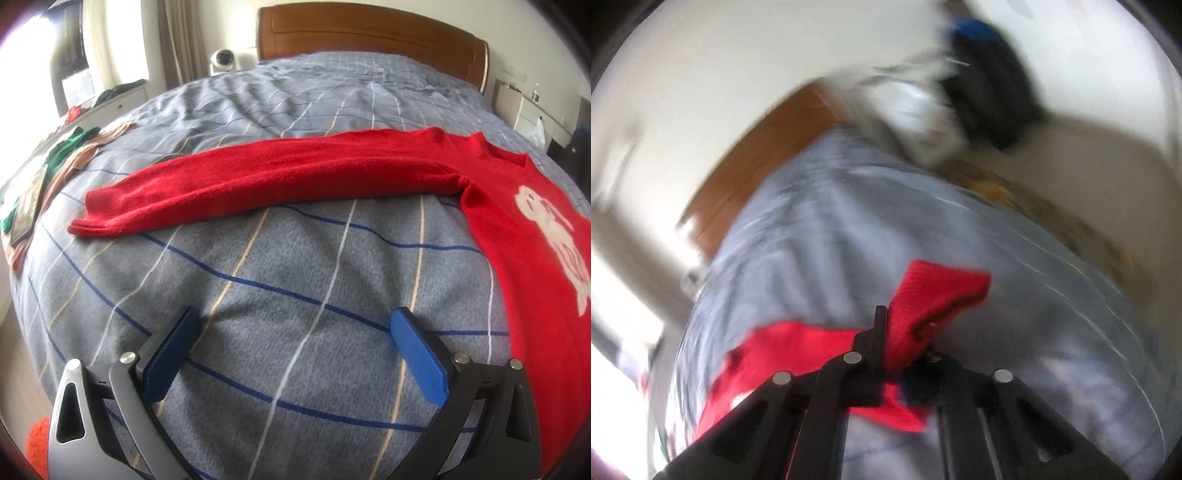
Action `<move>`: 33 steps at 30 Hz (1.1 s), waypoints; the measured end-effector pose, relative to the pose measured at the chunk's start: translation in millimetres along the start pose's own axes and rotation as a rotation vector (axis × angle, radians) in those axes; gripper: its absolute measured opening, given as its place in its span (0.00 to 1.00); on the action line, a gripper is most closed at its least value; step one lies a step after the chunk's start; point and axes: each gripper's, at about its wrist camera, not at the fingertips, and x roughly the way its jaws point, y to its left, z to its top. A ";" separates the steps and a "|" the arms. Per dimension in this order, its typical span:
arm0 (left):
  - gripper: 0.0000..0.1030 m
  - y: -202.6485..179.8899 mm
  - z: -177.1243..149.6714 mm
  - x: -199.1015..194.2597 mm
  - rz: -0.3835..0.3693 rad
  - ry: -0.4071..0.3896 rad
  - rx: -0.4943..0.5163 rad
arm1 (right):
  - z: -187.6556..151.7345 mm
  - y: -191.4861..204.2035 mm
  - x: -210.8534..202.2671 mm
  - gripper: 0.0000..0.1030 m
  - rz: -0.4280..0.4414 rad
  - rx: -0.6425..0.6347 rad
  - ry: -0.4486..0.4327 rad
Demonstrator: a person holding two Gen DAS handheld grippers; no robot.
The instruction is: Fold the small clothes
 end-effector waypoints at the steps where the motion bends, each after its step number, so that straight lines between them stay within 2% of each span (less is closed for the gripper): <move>1: 1.00 0.2 0.2 0.0 -0.001 0.001 -0.001 | 2.3 42.0 4.4 0.05 0.061 -0.083 0.013; 4: 1.00 0.1 0.3 0.1 -0.004 -0.002 0.002 | -12.0 127.7 23.8 0.05 0.171 -0.239 0.066; 7: 1.00 0.4 0.3 0.5 -0.005 -0.006 0.004 | -49.8 207.7 61.6 0.05 0.239 -0.380 0.141; 9: 1.00 0.3 0.3 0.8 -0.004 -0.008 0.004 | -82.3 234.4 84.9 0.06 0.277 -0.404 0.203; 10: 1.00 0.3 0.3 0.8 -0.004 -0.007 0.005 | -102.9 244.4 102.8 0.12 0.321 -0.385 0.269; 11: 1.00 0.4 0.2 0.8 -0.005 -0.007 0.004 | -116.8 247.9 115.0 0.22 0.359 -0.358 0.333; 12: 1.00 0.3 0.2 0.8 -0.006 -0.007 0.004 | -137.0 251.2 133.2 0.56 0.407 -0.306 0.434; 13: 1.00 0.1 0.1 0.8 -0.006 -0.007 0.004 | -150.3 249.7 144.7 0.73 0.453 -0.250 0.497; 16: 1.00 -0.2 0.1 0.9 -0.004 -0.008 0.004 | -175.3 229.2 150.9 0.73 0.533 -0.140 0.565; 19: 1.00 0.1 -0.3 0.9 -0.003 -0.008 0.003 | -168.3 195.8 138.4 0.73 0.509 -0.115 0.530; 22: 1.00 -1.2 -0.1 1.1 0.003 -0.015 0.001 | -149.3 140.9 121.0 0.73 0.415 -0.086 0.463; 25: 1.00 -2.3 -1.1 0.6 0.011 -0.029 0.000 | -134.7 79.1 106.6 0.73 0.262 -0.087 0.410; 28: 1.00 -3.0 -2.3 -0.1 0.015 -0.038 -0.003 | -140.7 20.6 92.3 0.73 0.081 -0.145 0.380; 29: 1.00 -3.0 -2.0 -0.1 0.015 -0.039 -0.005 | -145.3 7.0 89.8 0.73 0.048 -0.152 0.379; 30: 1.00 -2.5 -2.0 0.0 0.014 -0.038 -0.006 | -151.8 -9.9 87.2 0.71 0.024 -0.150 0.375; 33: 1.00 -2.5 -2.2 0.0 0.015 -0.038 -0.004 | -154.0 -36.8 67.0 0.69 0.105 -0.119 0.289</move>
